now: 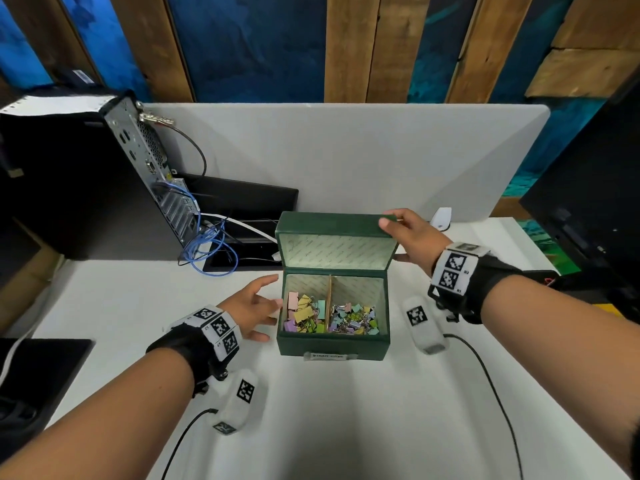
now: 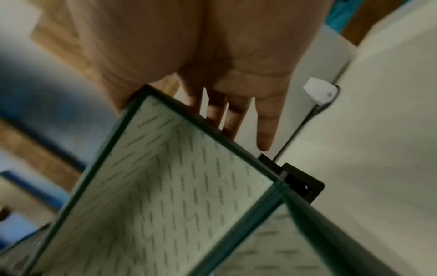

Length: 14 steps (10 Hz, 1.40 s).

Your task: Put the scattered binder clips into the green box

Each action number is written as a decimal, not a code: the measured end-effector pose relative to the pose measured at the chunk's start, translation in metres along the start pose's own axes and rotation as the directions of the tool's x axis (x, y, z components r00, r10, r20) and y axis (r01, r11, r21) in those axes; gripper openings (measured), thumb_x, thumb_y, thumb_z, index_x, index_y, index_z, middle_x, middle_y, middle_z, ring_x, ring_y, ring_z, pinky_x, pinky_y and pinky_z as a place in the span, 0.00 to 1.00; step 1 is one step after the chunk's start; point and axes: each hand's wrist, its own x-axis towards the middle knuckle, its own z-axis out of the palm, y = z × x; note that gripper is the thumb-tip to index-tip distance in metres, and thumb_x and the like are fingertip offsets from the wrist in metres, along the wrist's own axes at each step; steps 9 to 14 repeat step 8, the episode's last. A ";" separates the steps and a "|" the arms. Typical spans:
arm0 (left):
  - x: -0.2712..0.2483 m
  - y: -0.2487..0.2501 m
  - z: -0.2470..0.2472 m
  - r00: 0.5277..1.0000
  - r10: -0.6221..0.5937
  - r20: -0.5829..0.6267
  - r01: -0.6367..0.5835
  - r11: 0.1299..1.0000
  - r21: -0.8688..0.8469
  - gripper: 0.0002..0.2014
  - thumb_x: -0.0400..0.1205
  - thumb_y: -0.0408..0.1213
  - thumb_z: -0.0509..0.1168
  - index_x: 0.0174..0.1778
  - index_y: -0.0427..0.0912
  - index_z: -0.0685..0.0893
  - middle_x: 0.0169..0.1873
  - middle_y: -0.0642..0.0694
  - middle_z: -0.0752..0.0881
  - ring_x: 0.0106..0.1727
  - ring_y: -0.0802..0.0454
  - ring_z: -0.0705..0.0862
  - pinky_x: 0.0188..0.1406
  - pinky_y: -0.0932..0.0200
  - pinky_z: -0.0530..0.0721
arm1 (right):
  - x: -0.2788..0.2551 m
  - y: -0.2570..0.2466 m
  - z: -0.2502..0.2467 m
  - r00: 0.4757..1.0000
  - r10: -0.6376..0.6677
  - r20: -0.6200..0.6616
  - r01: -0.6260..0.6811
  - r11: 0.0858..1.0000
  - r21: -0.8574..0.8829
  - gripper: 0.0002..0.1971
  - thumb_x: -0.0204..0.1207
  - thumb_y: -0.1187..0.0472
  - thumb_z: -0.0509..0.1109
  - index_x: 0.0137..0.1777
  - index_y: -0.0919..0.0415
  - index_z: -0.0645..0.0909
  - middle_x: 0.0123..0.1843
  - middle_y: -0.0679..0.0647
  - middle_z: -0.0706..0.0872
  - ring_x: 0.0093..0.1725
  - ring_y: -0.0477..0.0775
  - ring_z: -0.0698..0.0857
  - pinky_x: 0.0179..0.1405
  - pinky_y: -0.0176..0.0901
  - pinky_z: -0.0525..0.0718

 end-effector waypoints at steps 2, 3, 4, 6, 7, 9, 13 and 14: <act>-0.005 -0.001 -0.014 0.992 -0.118 -0.037 0.108 0.971 -0.212 0.18 0.82 0.58 0.53 0.64 0.56 0.77 0.50 0.46 0.82 0.50 0.44 0.83 0.42 0.45 0.86 | -0.040 0.032 0.004 0.979 -0.071 0.190 0.080 0.996 -0.037 0.21 0.72 0.53 0.73 0.63 0.44 0.71 0.62 0.47 0.81 0.61 0.50 0.83 0.56 0.39 0.84; -0.009 0.005 -0.003 0.991 -0.125 0.044 0.132 0.962 -0.240 0.22 0.81 0.63 0.49 0.57 0.54 0.80 0.46 0.45 0.82 0.45 0.45 0.82 0.42 0.45 0.85 | -0.054 0.057 0.012 0.966 -0.063 0.253 0.130 0.958 -0.257 0.34 0.66 0.52 0.78 0.72 0.42 0.68 0.80 0.46 0.64 0.78 0.50 0.67 0.77 0.53 0.70; -0.015 0.008 0.010 0.991 -0.116 0.064 0.127 0.974 -0.186 0.18 0.81 0.60 0.54 0.51 0.52 0.81 0.46 0.47 0.81 0.46 0.47 0.82 0.43 0.46 0.86 | -0.061 0.069 0.021 0.959 -0.109 0.263 0.192 0.931 -0.311 0.41 0.67 0.53 0.78 0.78 0.47 0.61 0.84 0.42 0.51 0.82 0.45 0.56 0.81 0.51 0.63; -0.018 0.003 0.018 0.996 -0.078 0.052 0.083 0.991 -0.105 0.23 0.78 0.50 0.66 0.68 0.49 0.72 0.50 0.51 0.82 0.46 0.49 0.85 0.33 0.53 0.88 | -0.058 0.065 0.021 0.955 -0.104 0.276 0.211 0.895 -0.394 0.46 0.67 0.54 0.79 0.81 0.47 0.55 0.85 0.40 0.47 0.83 0.43 0.54 0.83 0.47 0.58; -0.023 0.005 0.019 0.997 -0.066 0.035 0.067 0.997 -0.027 0.21 0.79 0.54 0.63 0.66 0.51 0.71 0.56 0.49 0.81 0.52 0.47 0.84 0.48 0.47 0.87 | -0.058 0.055 0.018 0.947 -0.084 0.311 0.225 0.864 -0.451 0.41 0.69 0.51 0.76 0.79 0.48 0.59 0.84 0.42 0.51 0.83 0.45 0.56 0.82 0.45 0.57; -0.025 -0.002 0.012 1.000 -0.014 0.008 0.013 0.994 0.109 0.23 0.81 0.56 0.58 0.70 0.52 0.69 0.62 0.46 0.78 0.57 0.46 0.82 0.50 0.51 0.84 | -0.062 0.032 0.006 0.949 -0.202 0.242 0.292 0.853 -0.433 0.23 0.73 0.52 0.72 0.68 0.42 0.73 0.80 0.44 0.65 0.79 0.47 0.65 0.81 0.46 0.61; -0.025 -0.002 0.012 1.000 -0.014 0.008 0.013 0.994 0.109 0.23 0.81 0.56 0.58 0.70 0.52 0.69 0.62 0.46 0.78 0.57 0.46 0.82 0.50 0.51 0.84 | -0.062 0.032 0.006 0.949 -0.202 0.242 0.292 0.853 -0.433 0.23 0.73 0.52 0.72 0.68 0.42 0.73 0.80 0.44 0.65 0.79 0.47 0.65 0.81 0.46 0.61; -0.025 -0.002 0.012 1.000 -0.014 0.008 0.013 0.994 0.109 0.23 0.81 0.56 0.58 0.70 0.52 0.69 0.62 0.46 0.78 0.57 0.46 0.82 0.50 0.51 0.84 | -0.062 0.032 0.006 0.949 -0.202 0.242 0.292 0.853 -0.433 0.23 0.73 0.52 0.72 0.68 0.42 0.73 0.80 0.44 0.65 0.79 0.47 0.65 0.81 0.46 0.61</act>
